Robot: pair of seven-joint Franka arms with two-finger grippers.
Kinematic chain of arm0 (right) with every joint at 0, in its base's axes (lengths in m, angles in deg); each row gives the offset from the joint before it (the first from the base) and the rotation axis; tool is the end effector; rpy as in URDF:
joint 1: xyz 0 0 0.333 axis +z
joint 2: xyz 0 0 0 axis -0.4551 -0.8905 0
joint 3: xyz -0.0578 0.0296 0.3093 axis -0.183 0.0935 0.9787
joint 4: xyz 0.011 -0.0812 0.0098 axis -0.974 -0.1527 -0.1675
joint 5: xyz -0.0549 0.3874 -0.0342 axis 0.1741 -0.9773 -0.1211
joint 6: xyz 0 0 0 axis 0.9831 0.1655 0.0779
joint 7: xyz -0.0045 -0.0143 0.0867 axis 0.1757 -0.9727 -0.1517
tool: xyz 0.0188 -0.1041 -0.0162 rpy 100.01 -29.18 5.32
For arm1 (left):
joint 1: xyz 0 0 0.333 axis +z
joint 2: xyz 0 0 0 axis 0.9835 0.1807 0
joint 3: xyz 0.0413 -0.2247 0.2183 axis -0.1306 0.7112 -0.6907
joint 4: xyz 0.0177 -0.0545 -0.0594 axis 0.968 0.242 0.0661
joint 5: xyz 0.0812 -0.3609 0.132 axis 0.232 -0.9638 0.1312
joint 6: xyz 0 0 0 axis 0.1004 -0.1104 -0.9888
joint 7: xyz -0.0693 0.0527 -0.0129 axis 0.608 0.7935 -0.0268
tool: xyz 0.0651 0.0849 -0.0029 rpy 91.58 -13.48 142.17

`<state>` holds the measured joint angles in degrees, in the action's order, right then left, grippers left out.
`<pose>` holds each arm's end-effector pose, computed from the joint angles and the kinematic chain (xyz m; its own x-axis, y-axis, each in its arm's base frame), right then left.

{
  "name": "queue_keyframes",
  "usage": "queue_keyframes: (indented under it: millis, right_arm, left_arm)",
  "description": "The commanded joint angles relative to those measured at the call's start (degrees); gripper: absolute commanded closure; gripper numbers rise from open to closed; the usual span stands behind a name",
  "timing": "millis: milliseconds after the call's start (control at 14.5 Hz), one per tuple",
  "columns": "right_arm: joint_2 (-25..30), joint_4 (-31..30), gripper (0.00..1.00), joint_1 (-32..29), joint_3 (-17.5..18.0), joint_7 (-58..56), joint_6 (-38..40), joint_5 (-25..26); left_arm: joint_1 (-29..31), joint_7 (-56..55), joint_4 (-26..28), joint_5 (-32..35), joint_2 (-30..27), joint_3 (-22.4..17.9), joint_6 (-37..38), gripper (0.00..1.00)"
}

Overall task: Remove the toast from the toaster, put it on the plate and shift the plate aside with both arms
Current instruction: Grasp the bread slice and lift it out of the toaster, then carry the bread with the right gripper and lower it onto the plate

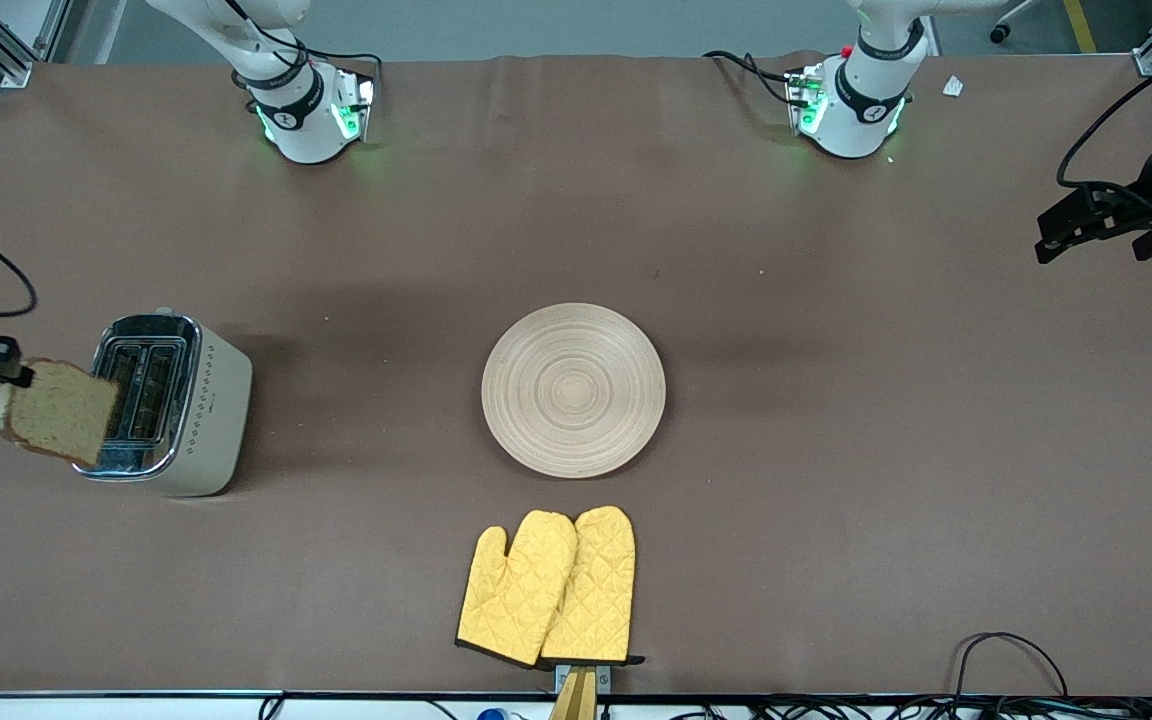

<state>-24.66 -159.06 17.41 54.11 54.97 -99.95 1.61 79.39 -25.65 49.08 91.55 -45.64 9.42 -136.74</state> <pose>0.6244 -0.1054 0.5626 0.9987 -0.0116 0.0501 -0.0090 -0.9986 -0.0527 0.5494 -0.0381 0.6495 0.9999 -0.0089 -0.0052 -0.0091 -0.9995 -0.0316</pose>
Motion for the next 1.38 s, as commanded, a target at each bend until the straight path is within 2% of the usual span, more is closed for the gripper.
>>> queue_keyframes:
  millis: [0,206,344,482,757,964,1101,1308]
  right_arm:
    - [1.46,-2.1,1.0,0.51,0.76,0.49,1.22,-7.52]
    - [2.16,-7.2,1.0,3.14,0.67,7.6,0.97,-17.64]
    - [2.43,-10.36,1.0,8.49,0.67,14.45,-0.87,-20.99]
    - [2.43,-15.01,1.0,16.74,0.75,23.31,-7.43,-22.4]
    - [2.17,-23.55,1.0,30.2,0.75,28.1,-22.29,-32.06]
    - [0.59,-23.74,1.0,38.55,0.75,32.31,-31.17,-36.73]
    - [-2.65,-23.65,1.0,44.27,0.75,34.16,-39.07,-37.35]
    - [-6.52,-22.07,1.0,46.49,0.75,35.58,-42.8,-37.35]
  left_arm:
    - [0.29,0.91,-1.4,-0.53,0.56,-0.14,0.16,0.0]
    - [0.2,0.91,-1.4,-0.62,0.65,-0.05,0.16,0.0]
    - [0.2,0.91,-1.4,-0.62,0.65,-0.05,0.07,0.0]
    - [0.2,0.91,-1.4,-0.71,0.65,-0.05,0.07,0.0]
    - [0.2,0.83,-1.4,-0.88,0.65,-0.05,0.07,0.0]
    - [0.2,0.83,-1.4,-1.15,0.65,-0.05,0.07,0.0]
    - [0.2,0.91,-1.4,-1.15,0.65,-0.05,0.07,0.0]
    - [0.29,0.91,-1.4,-1.15,0.65,-0.05,0.07,0.0]
